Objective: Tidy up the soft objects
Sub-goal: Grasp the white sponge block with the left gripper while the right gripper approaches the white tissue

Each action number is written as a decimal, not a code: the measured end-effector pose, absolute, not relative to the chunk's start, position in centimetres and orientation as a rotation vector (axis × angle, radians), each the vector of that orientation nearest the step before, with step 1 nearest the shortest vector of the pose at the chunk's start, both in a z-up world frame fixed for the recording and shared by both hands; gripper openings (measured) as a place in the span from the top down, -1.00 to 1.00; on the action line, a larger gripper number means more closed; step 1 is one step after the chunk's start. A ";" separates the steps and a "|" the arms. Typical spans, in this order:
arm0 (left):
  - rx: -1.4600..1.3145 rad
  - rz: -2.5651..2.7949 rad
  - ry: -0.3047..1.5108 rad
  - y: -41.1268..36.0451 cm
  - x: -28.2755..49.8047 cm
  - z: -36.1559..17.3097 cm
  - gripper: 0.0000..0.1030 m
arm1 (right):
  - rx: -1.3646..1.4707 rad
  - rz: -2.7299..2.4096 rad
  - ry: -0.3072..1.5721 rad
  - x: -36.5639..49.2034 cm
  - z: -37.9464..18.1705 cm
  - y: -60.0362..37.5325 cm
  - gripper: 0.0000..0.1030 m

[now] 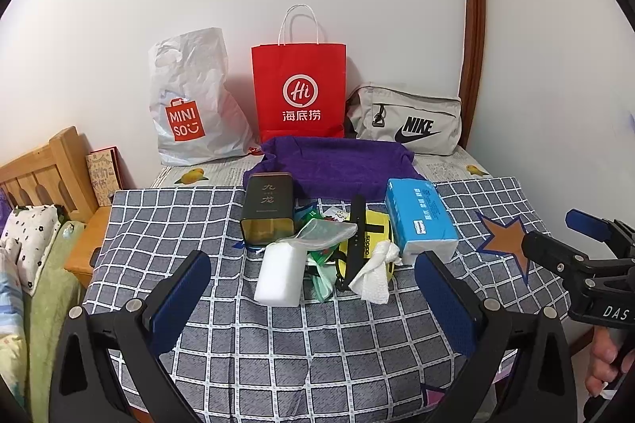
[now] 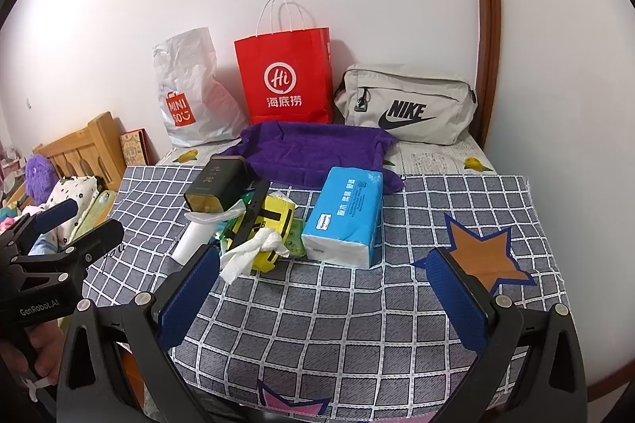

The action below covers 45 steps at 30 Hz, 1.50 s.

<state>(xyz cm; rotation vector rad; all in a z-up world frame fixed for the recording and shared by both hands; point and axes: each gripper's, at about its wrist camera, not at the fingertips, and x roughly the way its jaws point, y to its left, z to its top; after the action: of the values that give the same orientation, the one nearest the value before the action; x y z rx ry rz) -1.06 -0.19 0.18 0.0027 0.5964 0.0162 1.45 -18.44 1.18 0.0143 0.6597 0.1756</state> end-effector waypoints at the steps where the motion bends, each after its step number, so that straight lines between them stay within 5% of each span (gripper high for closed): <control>1: 0.004 0.016 0.597 -0.3 -1.0 0.2 -1.00 | 0.013 0.174 0.659 1.5 1.2 -18.5 -0.99; 17: 0.000 0.014 0.698 2.3 2.0 -2.7 -1.00 | -0.065 0.166 0.641 3.4 1.1 -17.4 -0.99; 32: -0.021 -0.067 0.842 4.8 8.3 -9.9 -0.99 | -0.079 0.230 0.786 8.0 -5.2 -15.8 -0.99; 41: -0.020 -0.148 0.867 5.6 11.5 -13.4 -0.64 | -0.101 0.239 0.845 10.2 -7.6 -15.2 -0.98; 45: -0.008 -0.181 0.877 5.5 12.3 -14.5 -0.30 | -0.079 0.239 0.866 11.1 -8.1 -15.3 -0.98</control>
<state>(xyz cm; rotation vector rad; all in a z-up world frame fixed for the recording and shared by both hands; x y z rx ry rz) 12.33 5.53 -14.54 -0.0080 0.8770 -0.1809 11.12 -15.30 -8.10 -0.0786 0.8658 0.2387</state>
